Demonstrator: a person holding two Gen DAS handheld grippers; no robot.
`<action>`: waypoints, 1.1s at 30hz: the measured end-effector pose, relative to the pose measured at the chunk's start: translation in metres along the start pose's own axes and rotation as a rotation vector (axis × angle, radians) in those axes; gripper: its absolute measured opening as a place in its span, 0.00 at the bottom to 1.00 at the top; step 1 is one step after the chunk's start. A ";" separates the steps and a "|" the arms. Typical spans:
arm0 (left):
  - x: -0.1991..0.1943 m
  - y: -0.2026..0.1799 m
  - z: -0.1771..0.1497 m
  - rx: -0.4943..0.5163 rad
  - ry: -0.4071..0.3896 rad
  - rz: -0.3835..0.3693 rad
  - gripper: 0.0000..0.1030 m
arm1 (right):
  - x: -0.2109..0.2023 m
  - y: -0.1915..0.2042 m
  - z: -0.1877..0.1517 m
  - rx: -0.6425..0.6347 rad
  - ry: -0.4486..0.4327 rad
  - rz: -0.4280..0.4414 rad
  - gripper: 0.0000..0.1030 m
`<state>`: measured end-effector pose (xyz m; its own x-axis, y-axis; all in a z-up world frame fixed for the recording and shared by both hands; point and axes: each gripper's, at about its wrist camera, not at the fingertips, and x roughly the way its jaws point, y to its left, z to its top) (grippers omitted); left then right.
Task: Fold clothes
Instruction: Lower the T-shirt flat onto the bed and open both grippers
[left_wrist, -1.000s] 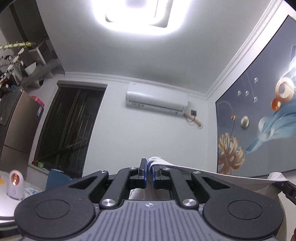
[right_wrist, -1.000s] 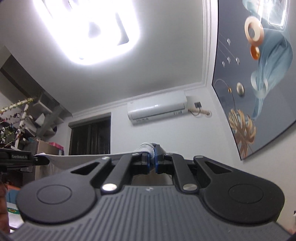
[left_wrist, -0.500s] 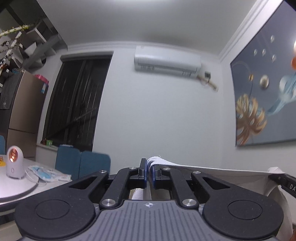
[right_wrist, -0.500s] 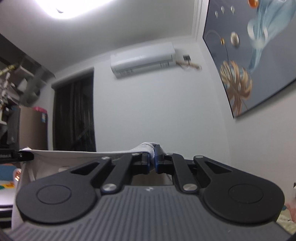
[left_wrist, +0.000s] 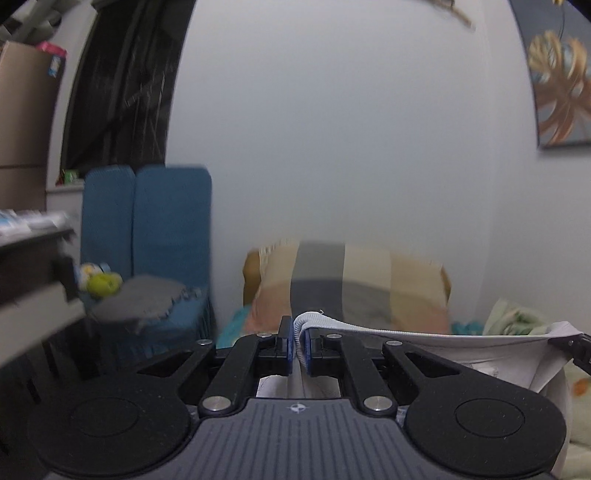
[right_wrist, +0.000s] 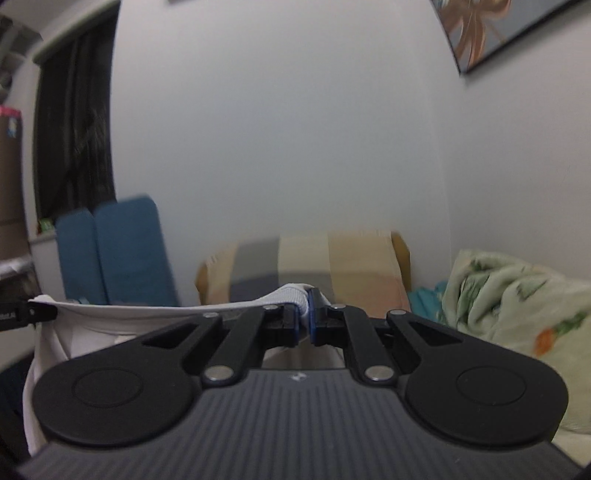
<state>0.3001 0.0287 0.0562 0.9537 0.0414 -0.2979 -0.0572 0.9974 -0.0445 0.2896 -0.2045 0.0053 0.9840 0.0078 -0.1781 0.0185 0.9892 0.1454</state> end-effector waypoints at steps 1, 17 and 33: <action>0.035 -0.004 -0.017 0.003 0.034 -0.003 0.06 | 0.029 -0.005 -0.018 -0.004 0.030 -0.003 0.09; 0.281 0.003 -0.180 -0.020 0.443 -0.022 0.21 | 0.218 -0.055 -0.173 0.112 0.457 0.092 0.37; 0.033 0.095 -0.120 -0.102 0.352 -0.150 0.81 | 0.032 -0.026 -0.108 0.109 0.434 0.139 0.79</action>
<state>0.2910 0.1175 -0.0721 0.7950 -0.1453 -0.5890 0.0294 0.9790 -0.2019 0.3018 -0.2145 -0.1098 0.8136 0.2226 -0.5371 -0.0668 0.9534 0.2941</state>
